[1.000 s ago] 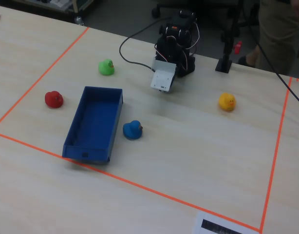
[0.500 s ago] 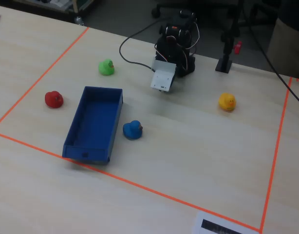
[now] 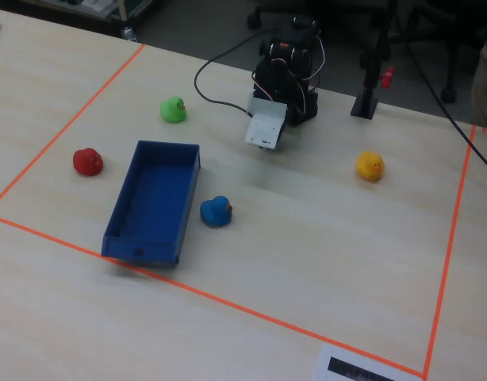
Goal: Grasp red duck and put it into box.
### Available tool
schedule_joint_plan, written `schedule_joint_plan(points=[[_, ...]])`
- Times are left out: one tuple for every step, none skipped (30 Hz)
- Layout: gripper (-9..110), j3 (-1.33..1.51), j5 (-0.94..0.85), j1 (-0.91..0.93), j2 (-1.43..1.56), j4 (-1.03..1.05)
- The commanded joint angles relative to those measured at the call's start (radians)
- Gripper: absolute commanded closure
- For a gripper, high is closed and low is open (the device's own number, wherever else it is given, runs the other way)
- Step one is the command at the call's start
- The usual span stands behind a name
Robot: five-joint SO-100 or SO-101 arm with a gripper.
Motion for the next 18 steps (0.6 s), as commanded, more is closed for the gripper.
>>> schedule_joint_plan(points=[[100, -0.003, 0.005, -0.005, -0.002, 0.015], [100, -0.003, 0.005, -0.005, -0.002, 0.015], [100, -0.003, 0.005, -0.005, -0.002, 0.015], [100, -0.003, 0.005, -0.005, -0.002, 0.015], [100, -0.003, 0.005, -0.005, -0.002, 0.015], [99, -0.003, 0.005, -0.005, -0.002, 0.015], [98, -0.003, 0.005, -0.005, -0.002, 0.015], [96, -0.003, 0.005, -0.005, -0.002, 0.015], [94, -0.003, 0.006, -0.005, -0.002, 0.015], [93, -0.003, 0.006, -0.005, -0.002, 0.015], [93, -0.003, 0.006, -0.005, -0.002, 0.015], [93, -0.003, 0.006, -0.005, -0.002, 0.015], [93, -0.003, 0.006, -0.005, -0.002, 0.015], [93, -0.003, 0.006, -0.005, -0.002, 0.015], [93, -0.003, 0.006, -0.005, -0.002, 0.015], [93, -0.003, 0.006, -0.005, -0.002, 0.015], [95, -0.003, 0.0, -0.008, -0.002, 0.015], [99, -0.003, -0.009, -0.011, -0.002, 0.014]])
